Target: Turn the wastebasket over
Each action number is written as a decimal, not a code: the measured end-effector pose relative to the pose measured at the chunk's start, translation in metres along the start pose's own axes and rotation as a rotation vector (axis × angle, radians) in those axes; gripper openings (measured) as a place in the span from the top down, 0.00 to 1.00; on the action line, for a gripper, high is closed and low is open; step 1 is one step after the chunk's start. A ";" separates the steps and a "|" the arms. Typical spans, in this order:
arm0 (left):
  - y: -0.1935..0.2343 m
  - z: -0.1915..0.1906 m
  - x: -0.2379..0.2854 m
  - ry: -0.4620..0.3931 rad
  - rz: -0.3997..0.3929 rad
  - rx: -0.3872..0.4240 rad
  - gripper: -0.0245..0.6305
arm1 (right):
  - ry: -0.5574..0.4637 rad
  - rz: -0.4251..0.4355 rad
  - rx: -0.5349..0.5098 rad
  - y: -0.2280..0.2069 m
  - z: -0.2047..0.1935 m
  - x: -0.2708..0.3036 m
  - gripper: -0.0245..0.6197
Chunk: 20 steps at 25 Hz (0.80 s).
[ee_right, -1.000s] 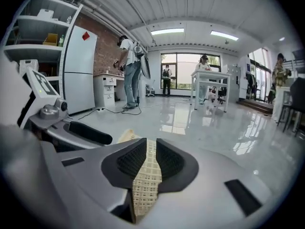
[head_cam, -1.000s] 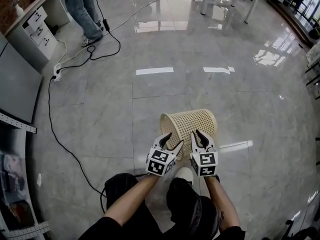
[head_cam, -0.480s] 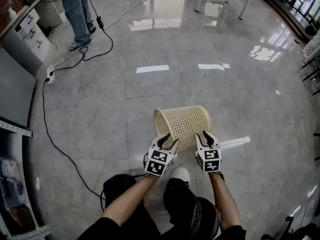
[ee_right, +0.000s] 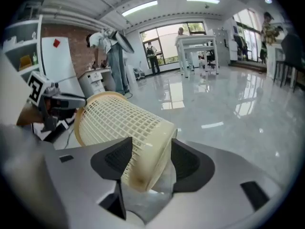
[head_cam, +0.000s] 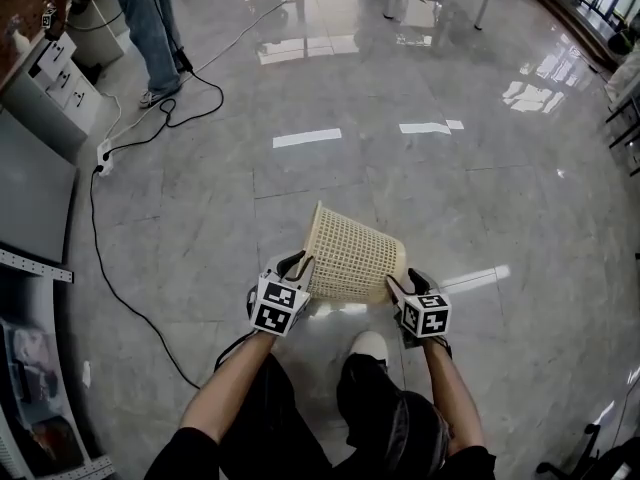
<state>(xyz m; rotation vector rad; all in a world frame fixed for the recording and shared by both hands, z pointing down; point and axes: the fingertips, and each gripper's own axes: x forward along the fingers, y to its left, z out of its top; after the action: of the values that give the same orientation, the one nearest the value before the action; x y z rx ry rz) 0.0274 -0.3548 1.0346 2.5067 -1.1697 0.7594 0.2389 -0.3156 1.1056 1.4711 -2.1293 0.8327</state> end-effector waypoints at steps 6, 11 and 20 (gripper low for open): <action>0.003 -0.003 -0.005 0.012 0.009 0.019 0.86 | -0.003 0.182 0.333 0.011 -0.018 0.004 0.59; 0.000 -0.006 -0.005 0.008 0.022 0.037 0.87 | -0.017 0.198 0.321 0.013 -0.022 0.003 0.59; -0.018 0.010 0.010 -0.049 -0.007 -0.042 0.87 | -0.135 0.043 0.190 -0.020 0.028 -0.032 0.59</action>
<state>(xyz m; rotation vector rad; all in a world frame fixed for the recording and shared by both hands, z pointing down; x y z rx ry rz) 0.0500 -0.3543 1.0315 2.5068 -1.1802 0.6688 0.2690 -0.3176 1.0694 1.6225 -2.2386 1.0018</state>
